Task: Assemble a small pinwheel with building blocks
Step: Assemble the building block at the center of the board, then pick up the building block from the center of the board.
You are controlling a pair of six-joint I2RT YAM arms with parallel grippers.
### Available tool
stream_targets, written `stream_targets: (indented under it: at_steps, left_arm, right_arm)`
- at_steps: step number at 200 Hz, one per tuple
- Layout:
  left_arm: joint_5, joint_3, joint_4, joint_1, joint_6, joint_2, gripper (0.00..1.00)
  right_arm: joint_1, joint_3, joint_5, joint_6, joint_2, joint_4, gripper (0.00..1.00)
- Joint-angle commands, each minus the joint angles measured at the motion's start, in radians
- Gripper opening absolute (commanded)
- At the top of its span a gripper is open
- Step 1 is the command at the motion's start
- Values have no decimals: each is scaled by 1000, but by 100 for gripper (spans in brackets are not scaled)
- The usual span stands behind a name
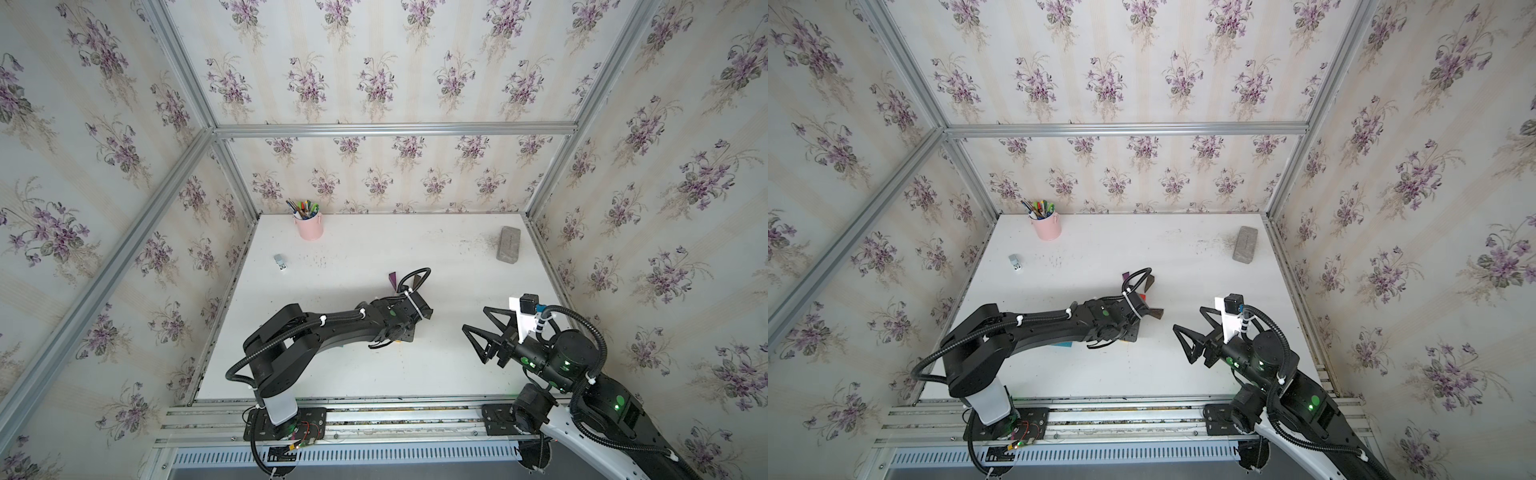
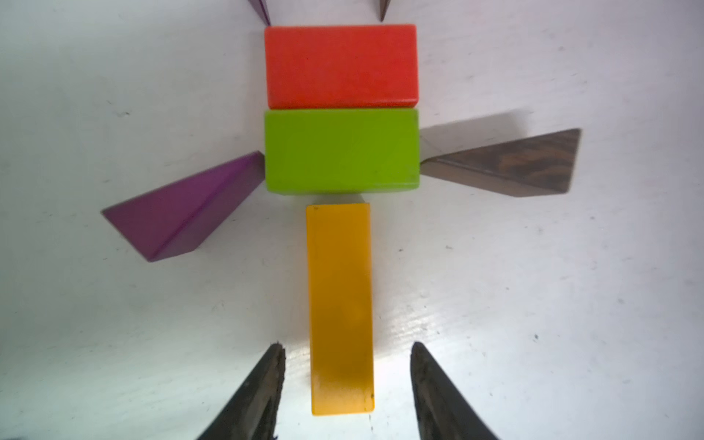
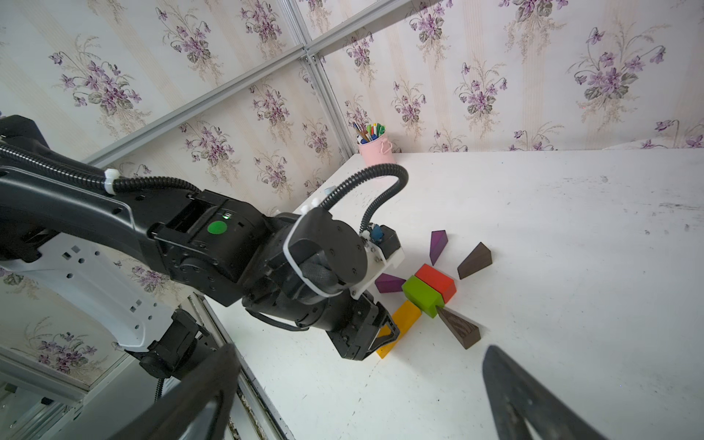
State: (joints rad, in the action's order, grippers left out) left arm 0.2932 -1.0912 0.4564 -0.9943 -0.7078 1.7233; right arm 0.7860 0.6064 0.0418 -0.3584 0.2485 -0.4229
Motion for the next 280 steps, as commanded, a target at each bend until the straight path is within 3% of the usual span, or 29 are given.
stream_targets:
  at_steps: [1,36,55,85,95,115,150,189,220,280]
  left_arm:
    - [44,31,4,-7,-4,-73,54]
    - [118,183,22,-6,-53,-314,54]
    - [209,256,92,-4,-102,-474,63]
    - [318,352,245,40,-228,-699,83]
    - [340,386,277,65,-279,-762,99]
    - [349,433,336,123,-349,-843,100]
    - [396,497,330,143,-494,-905,100]
    - [356,637,206,163,-808,-999,98]
    - [272,593,242,214,-911,-903,98]
    - [113,332,440,250,-1026,-507,96]
  right_arm:
    - [1,6,2,6,0,14,100]
    - [1,4,23,13,17,18,100]
    - [1,-1,54,25,40,27,100]
    - [1,-8,218,65,120,56,100]
    - [1,-11,281,77,158,66,99]
    - [1,-18,385,96,227,86,98]
    - [0,-30,396,91,223,100,98]
    - [1,-47,380,78,194,116,99]
    - [2,-45,374,78,198,113,99]
    - [1,-48,359,71,176,114,99]
